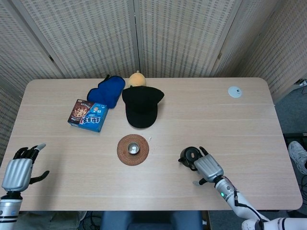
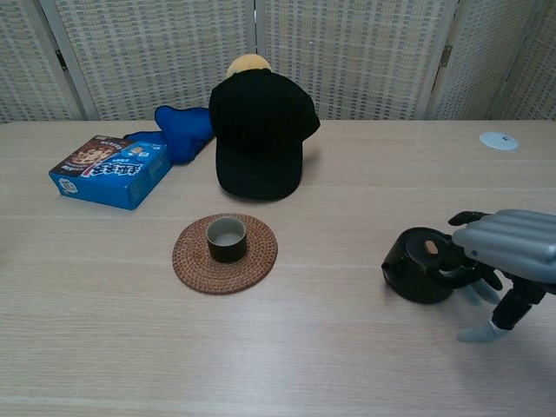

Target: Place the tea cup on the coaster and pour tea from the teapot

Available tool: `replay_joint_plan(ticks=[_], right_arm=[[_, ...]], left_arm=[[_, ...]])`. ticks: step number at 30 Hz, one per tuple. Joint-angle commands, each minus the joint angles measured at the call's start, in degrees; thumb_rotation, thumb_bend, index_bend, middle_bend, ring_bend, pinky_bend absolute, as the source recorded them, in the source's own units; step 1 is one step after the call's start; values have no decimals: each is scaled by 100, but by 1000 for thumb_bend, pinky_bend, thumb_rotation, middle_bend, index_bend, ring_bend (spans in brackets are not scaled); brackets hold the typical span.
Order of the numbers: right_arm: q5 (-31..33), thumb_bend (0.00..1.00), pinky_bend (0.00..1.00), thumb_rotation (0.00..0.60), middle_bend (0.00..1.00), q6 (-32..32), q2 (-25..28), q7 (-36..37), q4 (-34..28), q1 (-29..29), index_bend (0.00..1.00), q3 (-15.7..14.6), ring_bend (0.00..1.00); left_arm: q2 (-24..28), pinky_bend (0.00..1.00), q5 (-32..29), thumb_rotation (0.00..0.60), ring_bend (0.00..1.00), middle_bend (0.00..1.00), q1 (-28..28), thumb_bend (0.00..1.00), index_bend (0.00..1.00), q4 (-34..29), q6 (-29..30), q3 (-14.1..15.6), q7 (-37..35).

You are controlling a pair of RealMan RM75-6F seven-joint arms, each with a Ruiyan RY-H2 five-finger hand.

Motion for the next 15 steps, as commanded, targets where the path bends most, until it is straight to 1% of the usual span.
replay_joint_plan(ticks=[1, 3, 7, 10, 15], right_arm=[[43, 0, 0, 558, 762, -10, -41, 97, 58, 14, 749, 73, 650], [91, 0, 0, 597, 811, -33, -59, 213, 71, 29, 804, 147, 703], [72, 0, 0, 600, 914, -94, -97, 435, 164, 85, 920, 283, 813], [95, 0, 0, 600, 954, -171, -138, 583, 278, 152, 965, 397, 848], [178, 0, 0, 600, 974, -373, -178, 849, 462, 302, 986, 596, 865]], left_arm=[[2, 149, 4, 600, 294, 233, 14, 173, 175, 9, 32, -3, 33], [6, 146, -7, 600, 293, 233, 31, 173, 175, 0, 55, -8, 36], [26, 144, -41, 600, 293, 233, 47, 173, 175, -5, 61, -19, 43], [34, 143, -51, 600, 294, 233, 56, 173, 175, -10, 64, -19, 52], [61, 140, -67, 600, 293, 232, 69, 173, 174, -31, 63, -19, 85]])
